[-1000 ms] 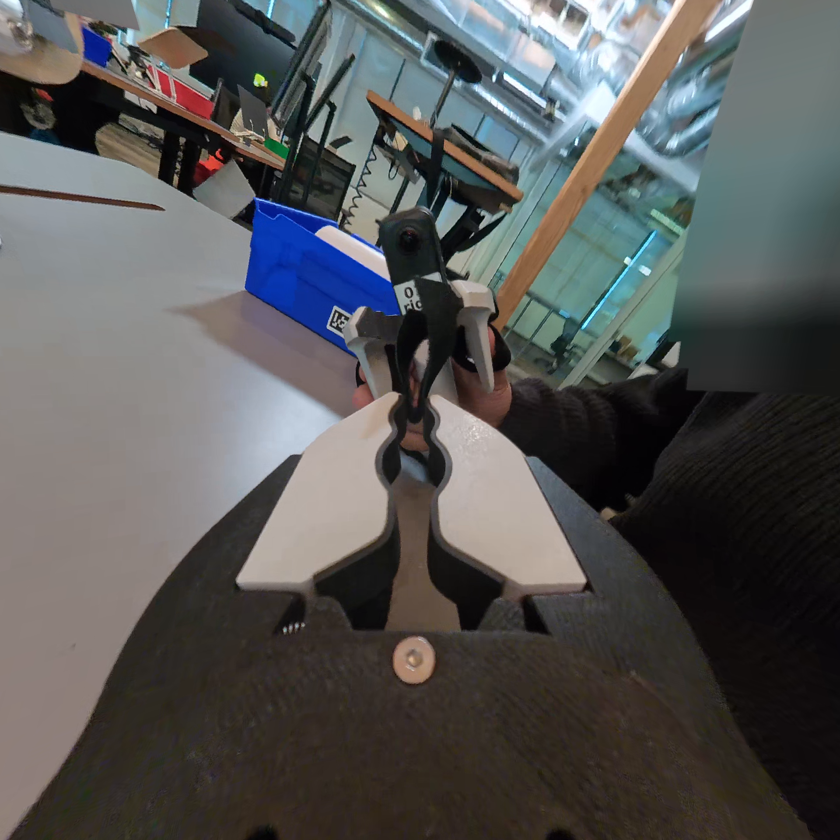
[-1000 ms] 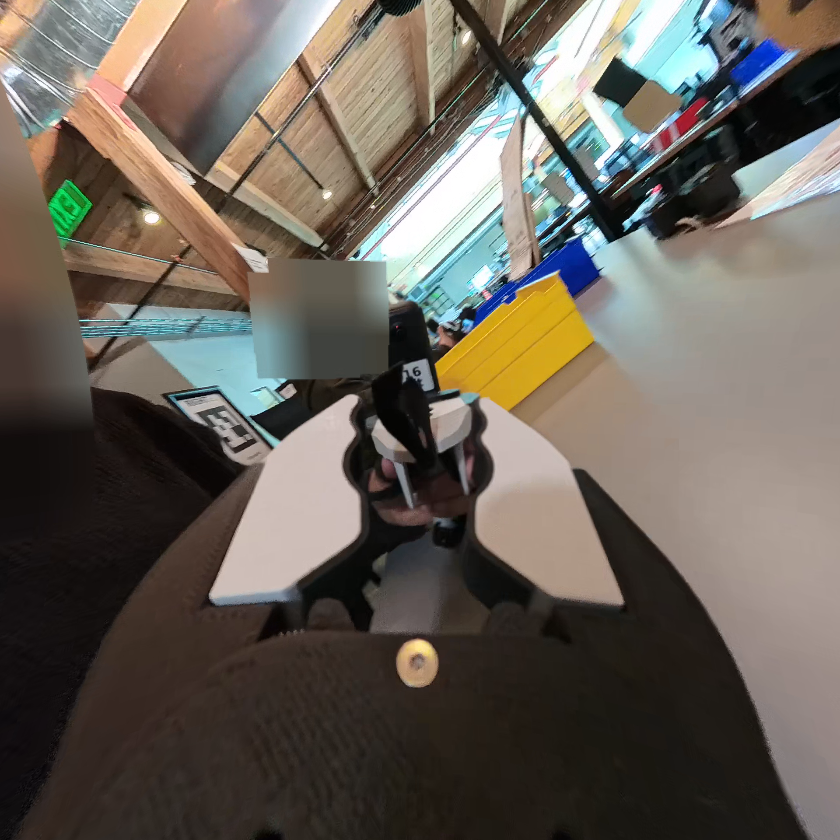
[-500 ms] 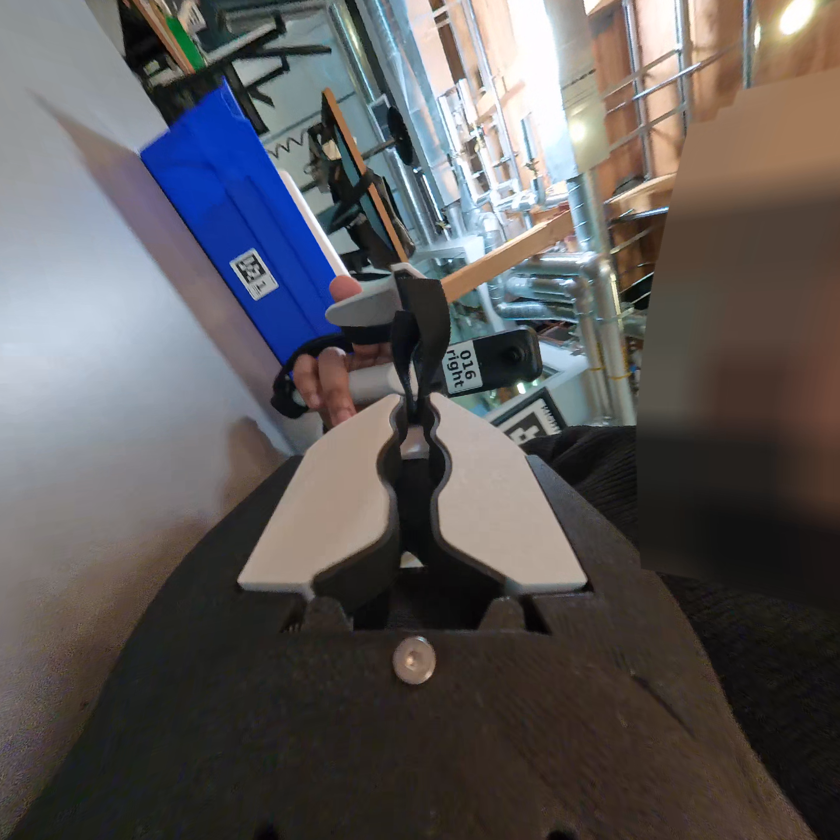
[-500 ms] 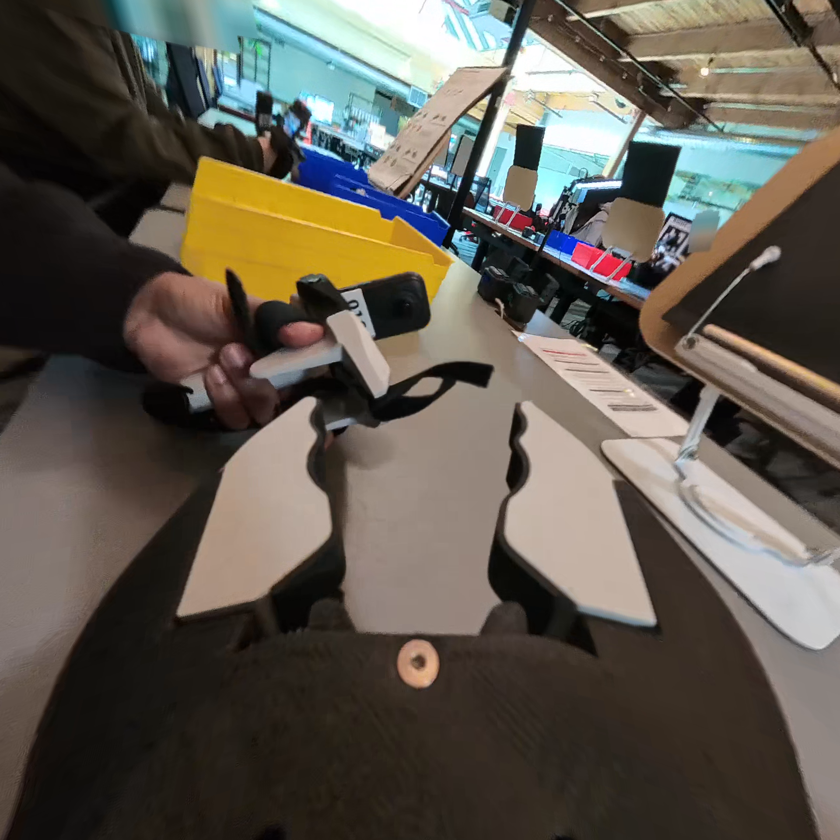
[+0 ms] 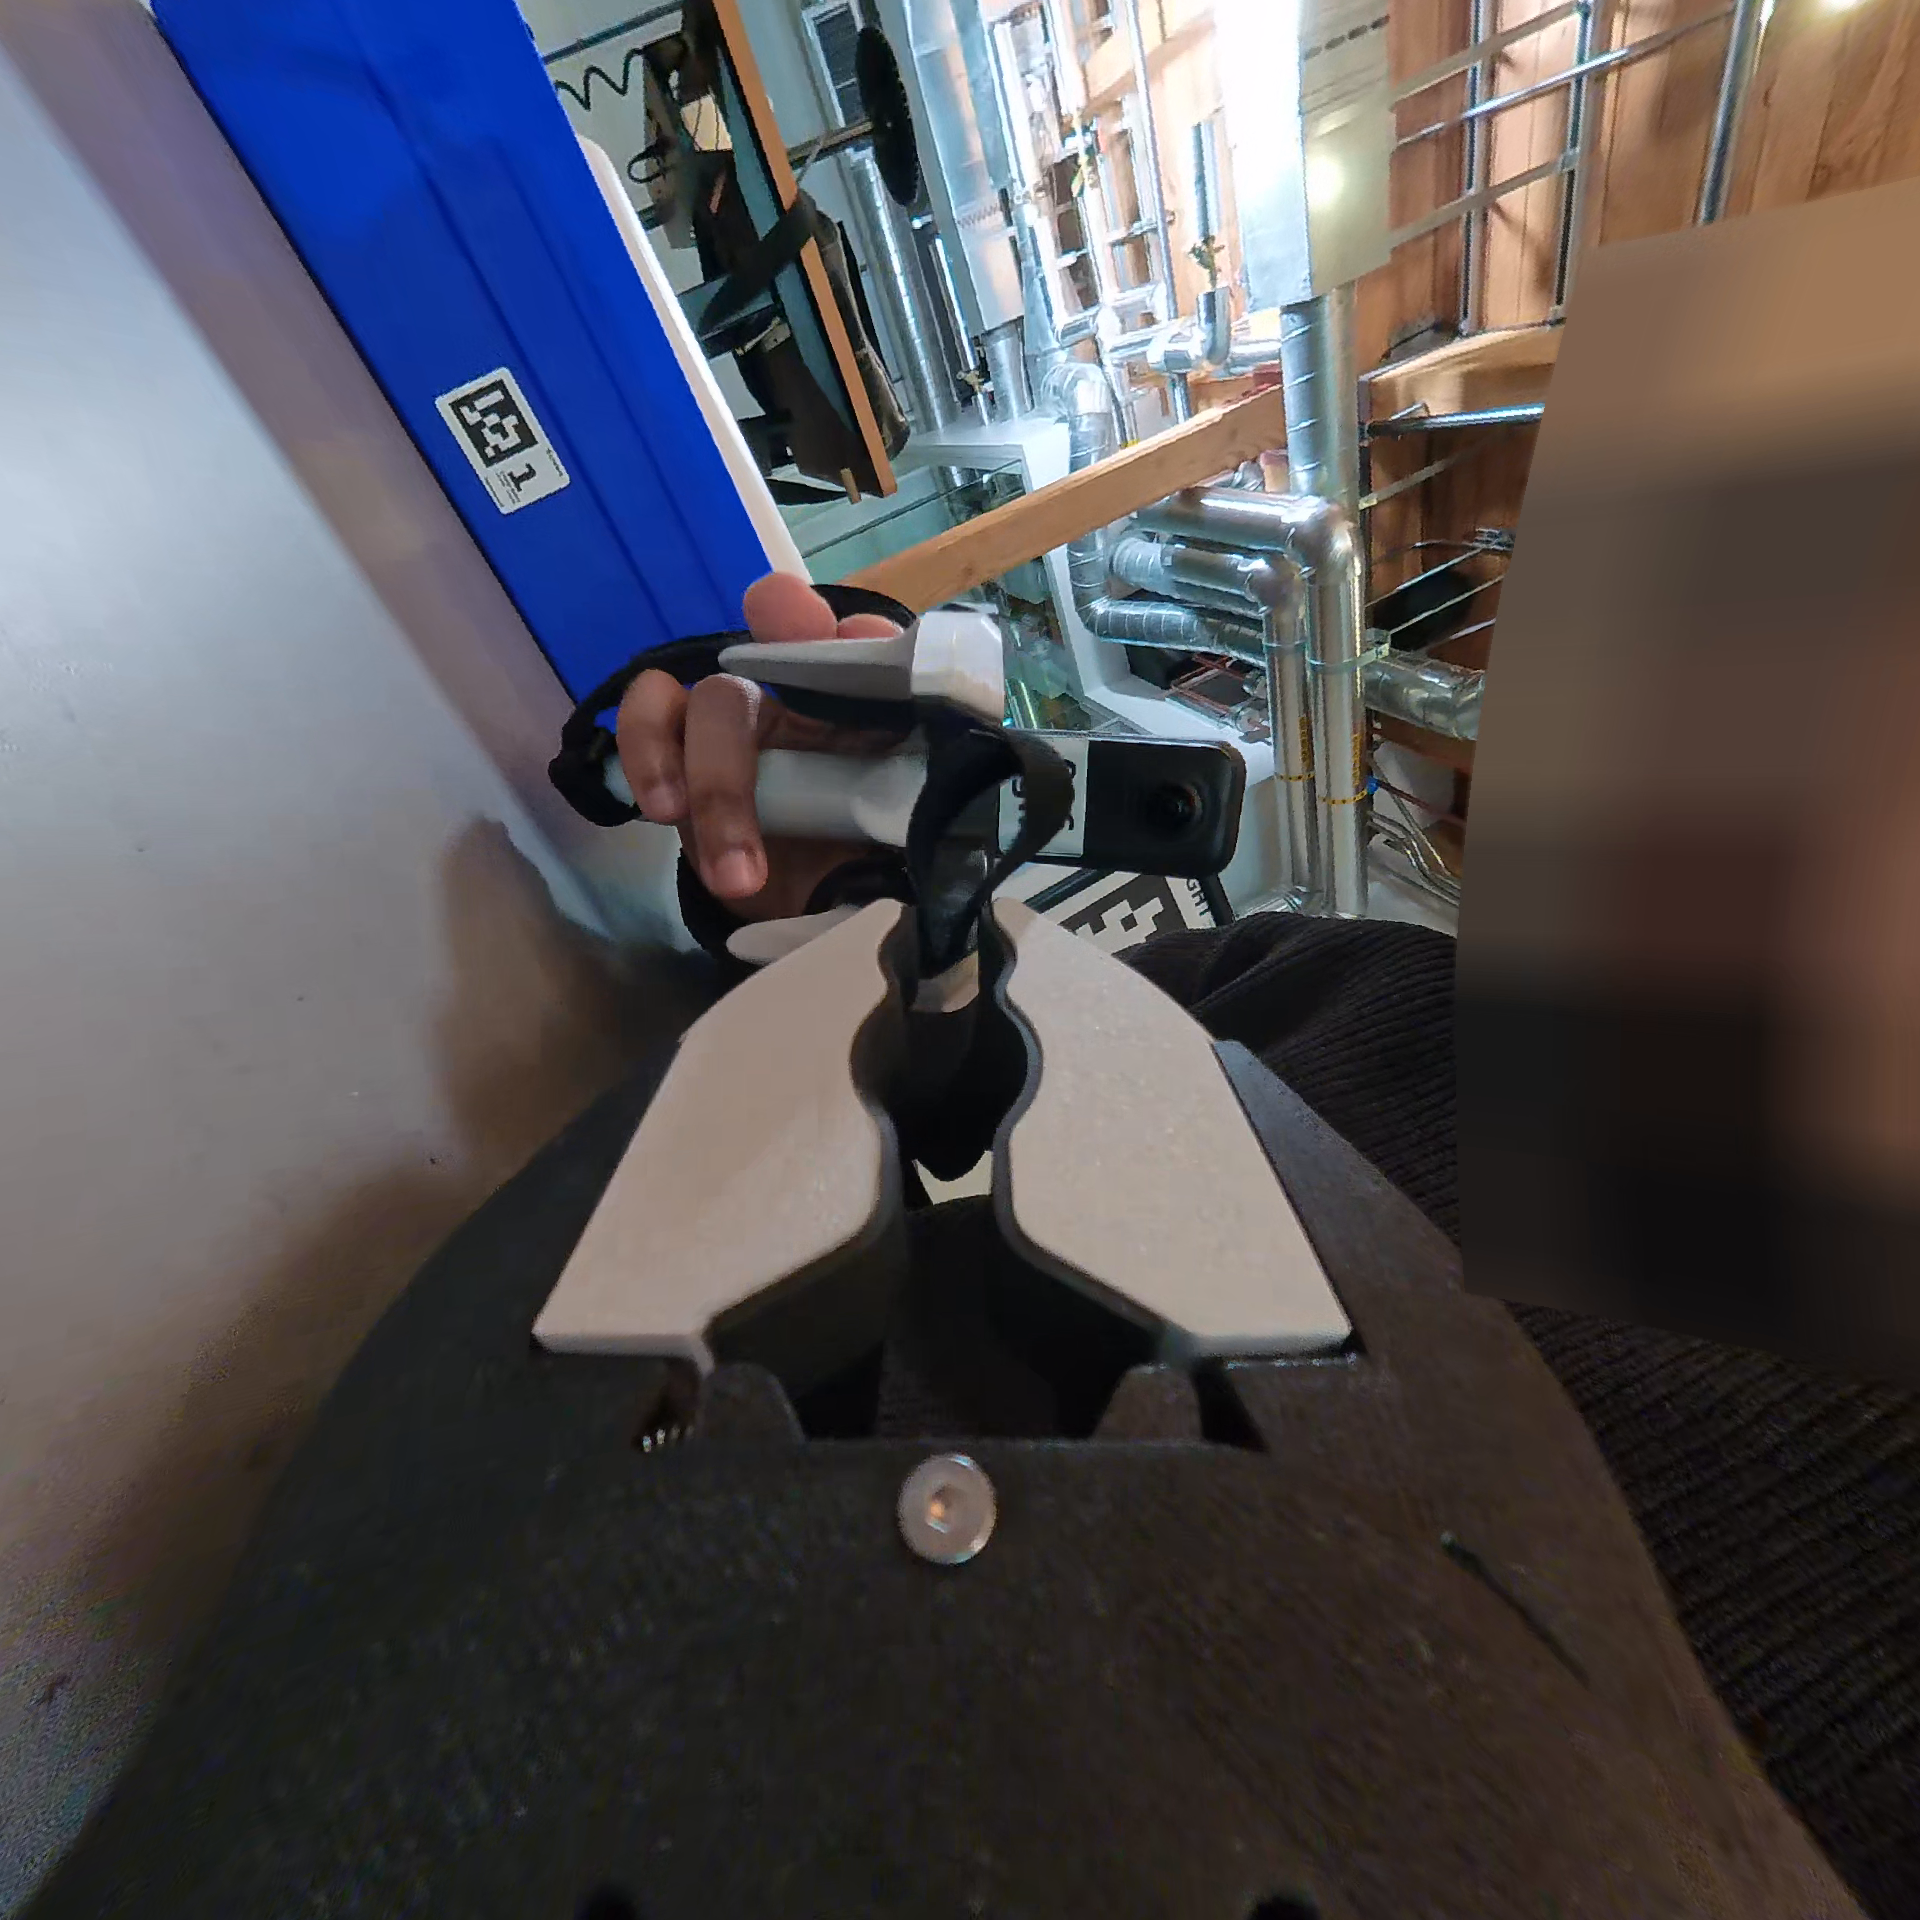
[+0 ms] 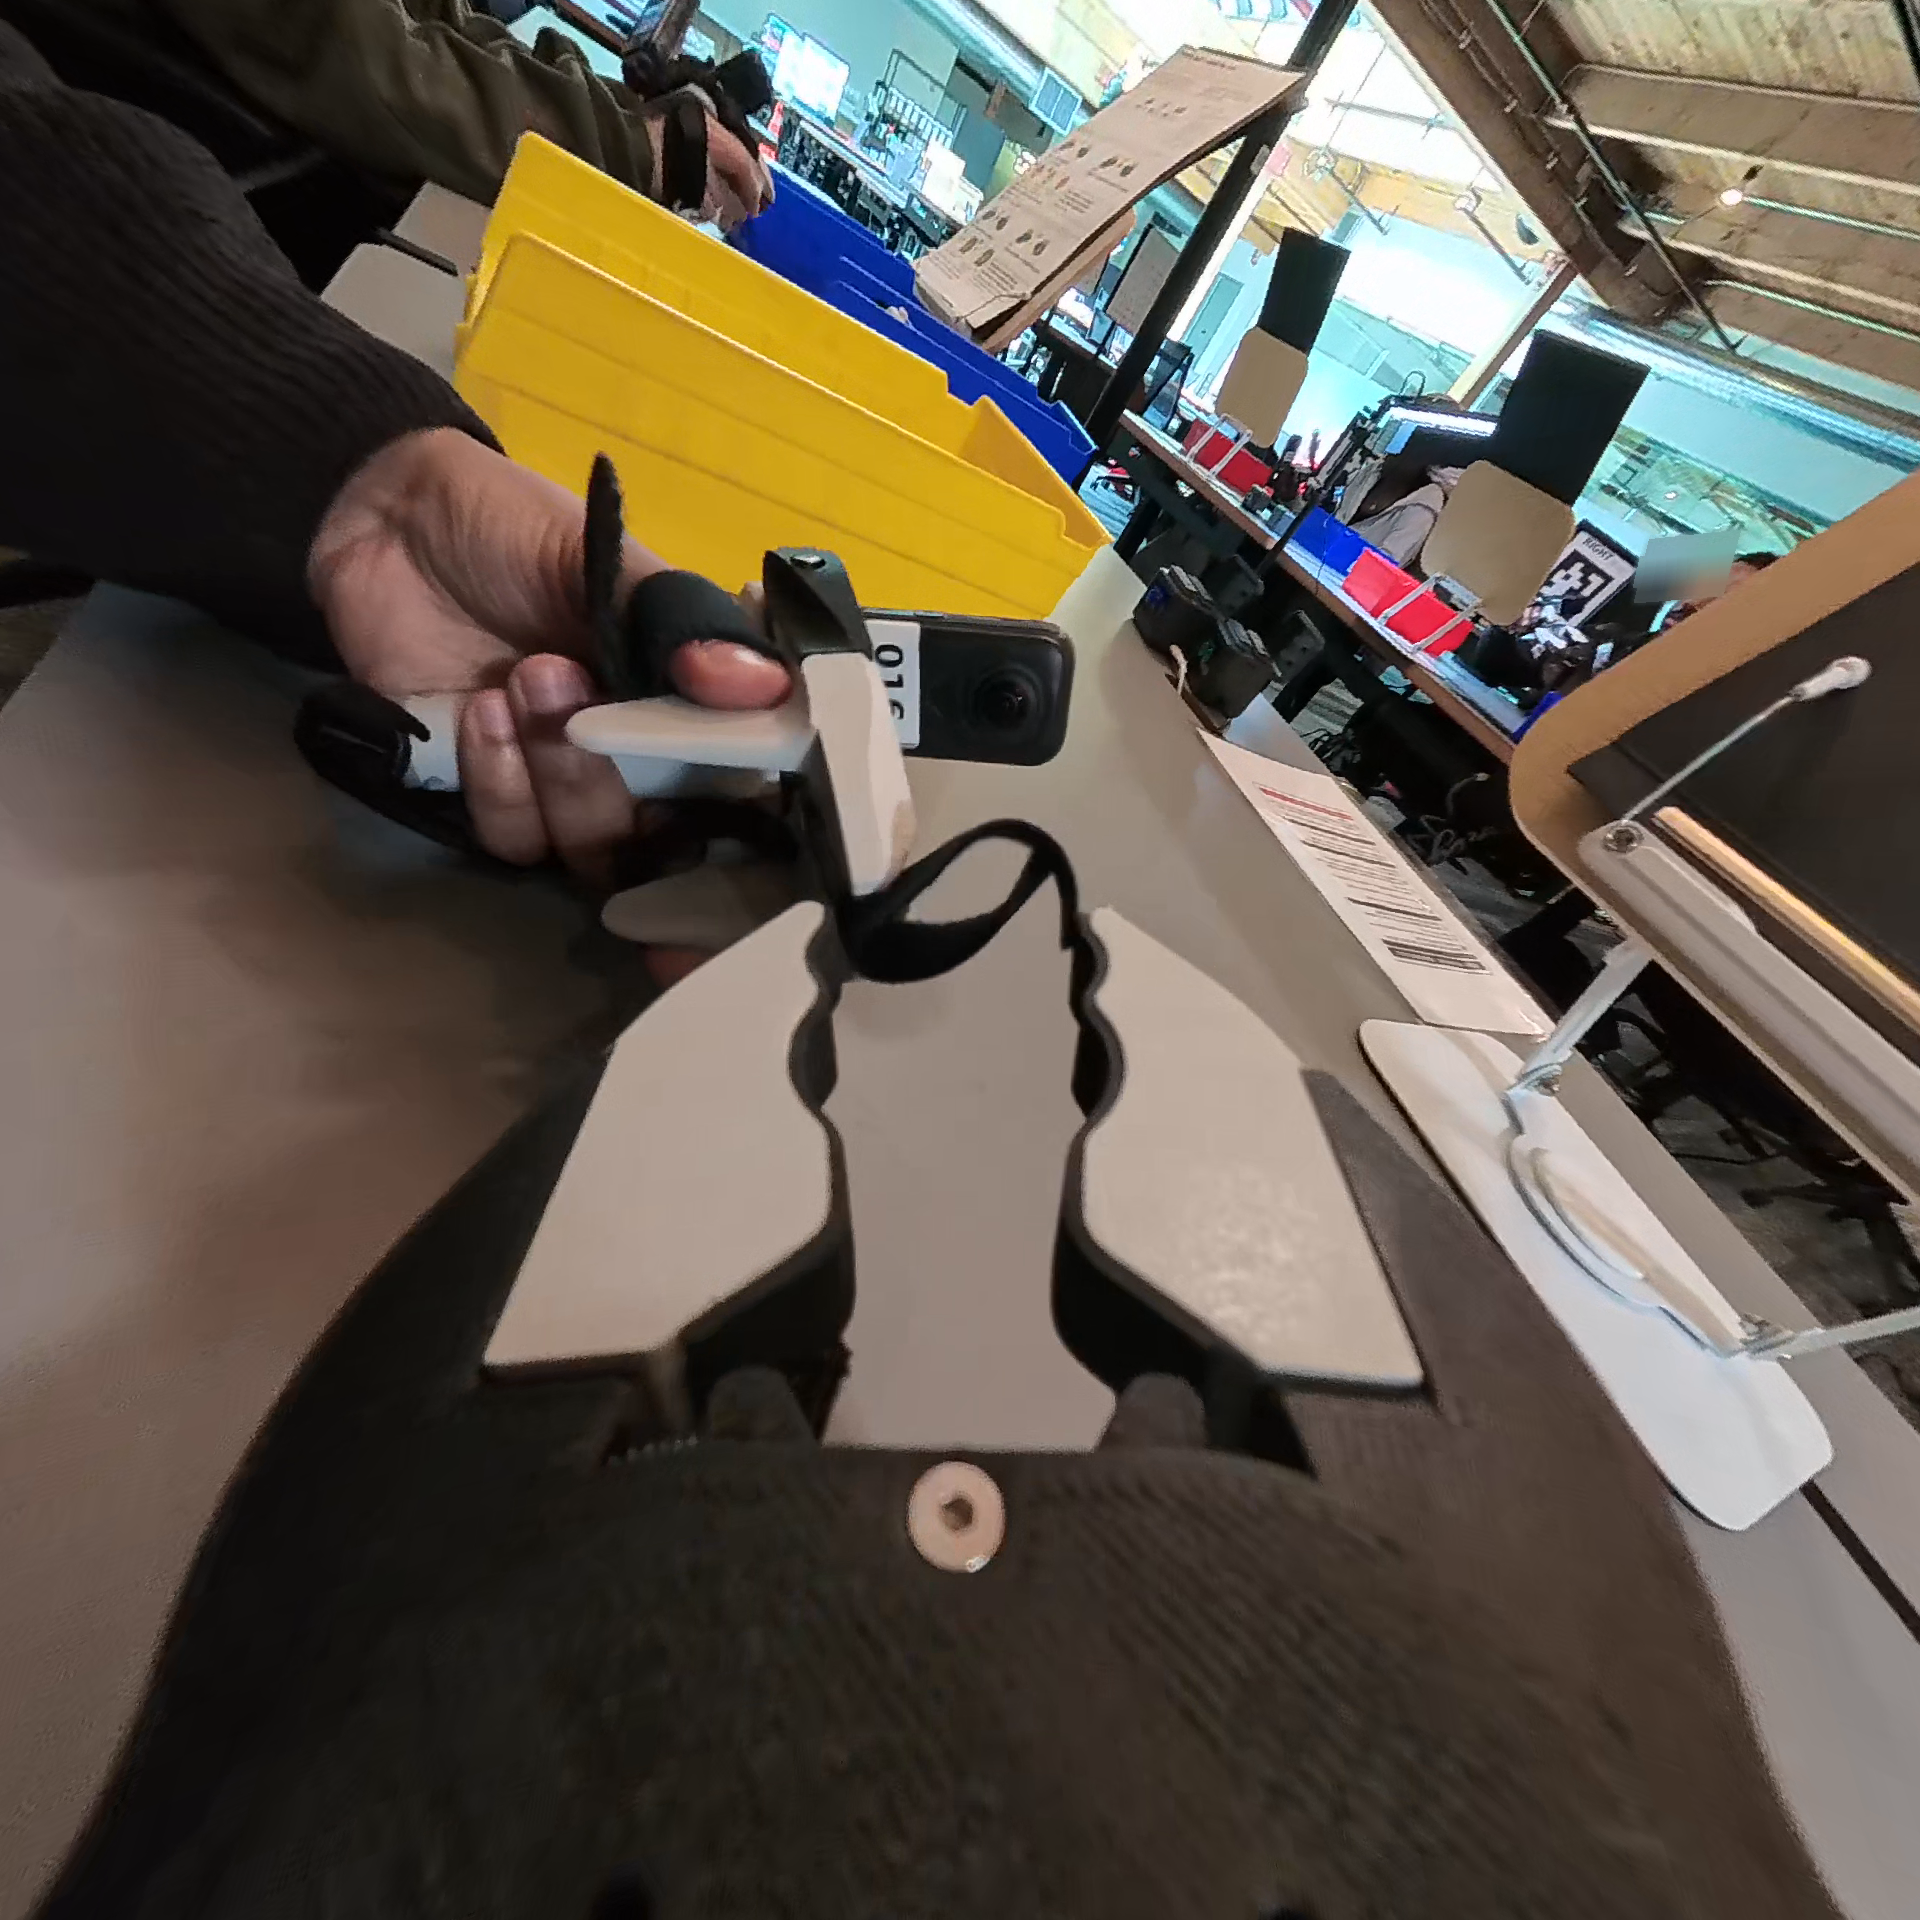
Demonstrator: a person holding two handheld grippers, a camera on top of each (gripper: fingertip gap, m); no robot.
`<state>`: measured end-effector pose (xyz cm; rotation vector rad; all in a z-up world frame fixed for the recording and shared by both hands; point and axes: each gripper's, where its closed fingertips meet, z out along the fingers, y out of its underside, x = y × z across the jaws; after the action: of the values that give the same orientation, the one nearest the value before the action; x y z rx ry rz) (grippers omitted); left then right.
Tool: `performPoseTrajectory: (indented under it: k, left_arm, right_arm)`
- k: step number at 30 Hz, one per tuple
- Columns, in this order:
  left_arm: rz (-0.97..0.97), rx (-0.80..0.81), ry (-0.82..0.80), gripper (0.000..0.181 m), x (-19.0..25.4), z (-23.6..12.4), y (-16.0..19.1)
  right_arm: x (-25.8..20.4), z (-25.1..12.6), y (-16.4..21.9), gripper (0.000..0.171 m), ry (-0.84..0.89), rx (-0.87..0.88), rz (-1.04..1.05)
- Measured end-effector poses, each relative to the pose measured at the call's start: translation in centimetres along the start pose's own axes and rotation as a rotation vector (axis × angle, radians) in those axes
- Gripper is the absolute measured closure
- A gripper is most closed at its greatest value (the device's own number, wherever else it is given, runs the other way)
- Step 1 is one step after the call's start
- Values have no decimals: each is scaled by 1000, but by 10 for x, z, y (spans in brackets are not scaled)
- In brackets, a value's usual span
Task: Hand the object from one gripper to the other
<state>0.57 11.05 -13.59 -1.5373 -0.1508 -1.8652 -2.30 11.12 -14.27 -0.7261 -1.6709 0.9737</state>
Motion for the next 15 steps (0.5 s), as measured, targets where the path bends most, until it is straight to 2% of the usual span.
performPoseTrajectory:
  k: [4, 8, 9, 15]
  left_arm:
    - [9, 8, 2, 166, 0, 0, -1]
    - [30, 46, 15, 153, 3, 0, -7]
    - [36, 48, 2, 146, 1, 0, -7]
    - [75, 74, -22, 137, 1, -2, -12]
  right_arm:
    - [-4, 0, 0, 140, -8, -13, -33]
    - [-1, 0, 3, 148, 3, -28, -24]
    - [1, -1, 3, 148, 12, -26, -20]
    - [0, -1, 1, 149, 8, -15, 3]
